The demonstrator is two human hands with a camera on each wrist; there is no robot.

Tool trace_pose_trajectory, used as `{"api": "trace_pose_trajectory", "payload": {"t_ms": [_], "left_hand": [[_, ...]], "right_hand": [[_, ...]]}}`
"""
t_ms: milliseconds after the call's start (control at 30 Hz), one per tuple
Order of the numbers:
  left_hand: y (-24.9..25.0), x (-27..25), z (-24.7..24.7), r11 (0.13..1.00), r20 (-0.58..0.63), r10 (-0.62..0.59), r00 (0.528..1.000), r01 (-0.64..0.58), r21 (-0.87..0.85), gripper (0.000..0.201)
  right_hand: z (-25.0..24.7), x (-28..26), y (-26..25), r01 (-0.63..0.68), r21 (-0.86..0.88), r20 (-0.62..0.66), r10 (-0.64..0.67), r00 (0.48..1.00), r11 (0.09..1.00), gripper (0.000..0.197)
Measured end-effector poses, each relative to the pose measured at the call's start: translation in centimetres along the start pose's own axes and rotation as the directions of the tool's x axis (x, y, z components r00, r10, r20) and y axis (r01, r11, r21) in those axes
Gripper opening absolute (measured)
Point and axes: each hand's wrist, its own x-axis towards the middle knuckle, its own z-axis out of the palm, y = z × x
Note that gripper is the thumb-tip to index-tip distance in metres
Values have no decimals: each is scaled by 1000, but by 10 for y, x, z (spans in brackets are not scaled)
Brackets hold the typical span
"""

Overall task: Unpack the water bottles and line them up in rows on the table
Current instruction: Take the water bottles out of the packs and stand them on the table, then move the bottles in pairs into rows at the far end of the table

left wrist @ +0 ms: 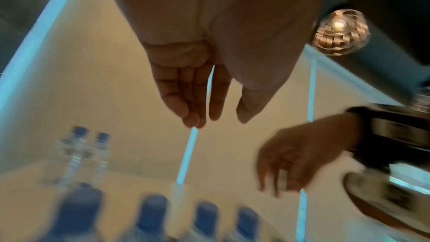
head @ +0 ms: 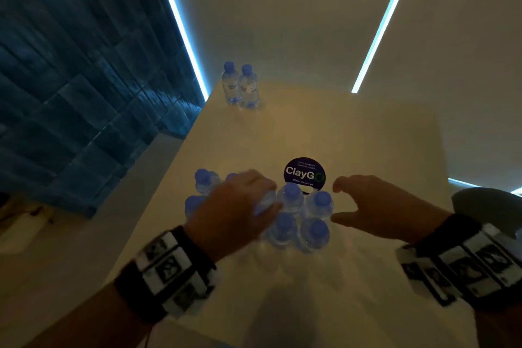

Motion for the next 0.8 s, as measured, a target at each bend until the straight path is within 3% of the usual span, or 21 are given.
{"api": "trace_pose_trajectory", "payload": {"t_ms": [67,133,267,367,467,533,633,800], "left_hand": [[-39,-5,-37,995,-64,-90,994,92,24,36],[-76,-10,-63,980,-33,-186,982,188,70,31],[-128,-10,-68,937,107,-323,940,301,179,31],[-148,-2,-43,933,258,-321,911,258,250,43],[-161,13,-20,958,394,-264,881,191,215,46],[-165,22,-10,962,459,-226,859,125,241,37],[-180,32,-2,972,506,-169,846,56,230,33],[-196,44,-13,985,529,-63,846,-32,168,30]], "right_hand": [[-31,-26,-19,68,-121,54,-62,997,990,55],[-65,-47,-49,137,-111,104,-126,987,984,52],[-96,-26,-121,242,190,47,-255,966,952,37],[-64,41,-163,233,113,-72,-226,971,966,32],[-19,105,-192,105,15,-40,-104,994,994,27],[4,133,-202,17,-33,17,-16,1000,999,22],[26,157,-203,-45,-93,83,53,995,995,22],[24,167,-200,-98,-85,-1,98,995,992,19]]}}
